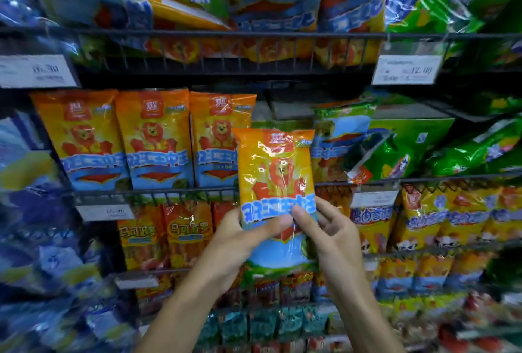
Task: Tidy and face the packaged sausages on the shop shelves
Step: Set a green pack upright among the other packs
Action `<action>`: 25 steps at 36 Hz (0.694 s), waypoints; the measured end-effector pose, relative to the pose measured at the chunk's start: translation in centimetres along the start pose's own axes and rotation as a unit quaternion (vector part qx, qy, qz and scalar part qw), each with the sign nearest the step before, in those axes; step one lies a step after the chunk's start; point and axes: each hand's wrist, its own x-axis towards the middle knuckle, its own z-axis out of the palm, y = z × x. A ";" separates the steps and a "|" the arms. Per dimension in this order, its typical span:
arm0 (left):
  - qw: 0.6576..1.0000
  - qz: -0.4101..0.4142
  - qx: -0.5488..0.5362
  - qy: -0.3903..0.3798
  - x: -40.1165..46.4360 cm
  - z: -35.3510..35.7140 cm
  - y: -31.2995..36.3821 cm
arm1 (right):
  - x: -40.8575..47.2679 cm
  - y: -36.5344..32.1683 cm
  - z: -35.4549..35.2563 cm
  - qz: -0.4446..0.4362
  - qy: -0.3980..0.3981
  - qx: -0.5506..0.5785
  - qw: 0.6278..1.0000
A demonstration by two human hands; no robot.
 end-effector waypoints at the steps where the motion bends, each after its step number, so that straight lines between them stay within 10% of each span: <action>1: 1.000 -0.004 -0.007 0.007 0.0 -0.1 -0.4 | -0.2 0.2 0.1 -0.004 -0.003 -0.001 1.000; 25: 0.998 0.037 -0.040 0.004 0.3 -1.6 -1.1 | 0.5 -0.5 -0.5 0.042 -0.090 0.020 0.995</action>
